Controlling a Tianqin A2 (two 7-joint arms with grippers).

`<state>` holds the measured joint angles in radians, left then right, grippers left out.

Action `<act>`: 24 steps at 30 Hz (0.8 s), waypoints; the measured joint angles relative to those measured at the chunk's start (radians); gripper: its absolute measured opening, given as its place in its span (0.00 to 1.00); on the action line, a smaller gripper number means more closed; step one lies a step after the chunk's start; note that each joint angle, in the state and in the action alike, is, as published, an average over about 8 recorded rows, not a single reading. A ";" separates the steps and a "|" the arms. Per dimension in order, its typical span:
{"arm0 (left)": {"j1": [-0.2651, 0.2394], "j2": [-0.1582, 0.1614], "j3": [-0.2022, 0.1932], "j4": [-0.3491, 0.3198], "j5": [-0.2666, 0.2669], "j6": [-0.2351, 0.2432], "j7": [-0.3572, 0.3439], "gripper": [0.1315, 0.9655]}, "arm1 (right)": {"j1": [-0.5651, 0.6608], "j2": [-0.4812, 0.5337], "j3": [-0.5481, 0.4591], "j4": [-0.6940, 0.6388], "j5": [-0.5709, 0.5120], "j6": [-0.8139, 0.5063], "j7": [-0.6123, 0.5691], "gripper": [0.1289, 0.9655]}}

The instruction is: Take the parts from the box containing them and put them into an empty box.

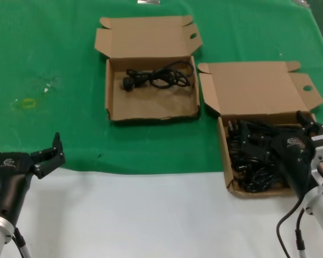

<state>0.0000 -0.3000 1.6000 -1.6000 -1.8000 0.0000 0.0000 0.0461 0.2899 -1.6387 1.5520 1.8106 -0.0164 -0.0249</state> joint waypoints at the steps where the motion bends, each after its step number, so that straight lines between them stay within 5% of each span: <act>1: 0.000 0.000 0.000 0.000 0.000 0.000 0.000 1.00 | 0.000 0.000 0.000 0.000 0.000 0.000 0.000 1.00; 24: 0.000 0.000 0.000 0.000 0.000 0.000 0.000 1.00 | 0.000 0.000 0.000 0.000 0.000 0.000 0.000 1.00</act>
<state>0.0000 -0.3000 1.6000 -1.6000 -1.8000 0.0000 0.0000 0.0461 0.2899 -1.6387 1.5520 1.8106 -0.0164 -0.0249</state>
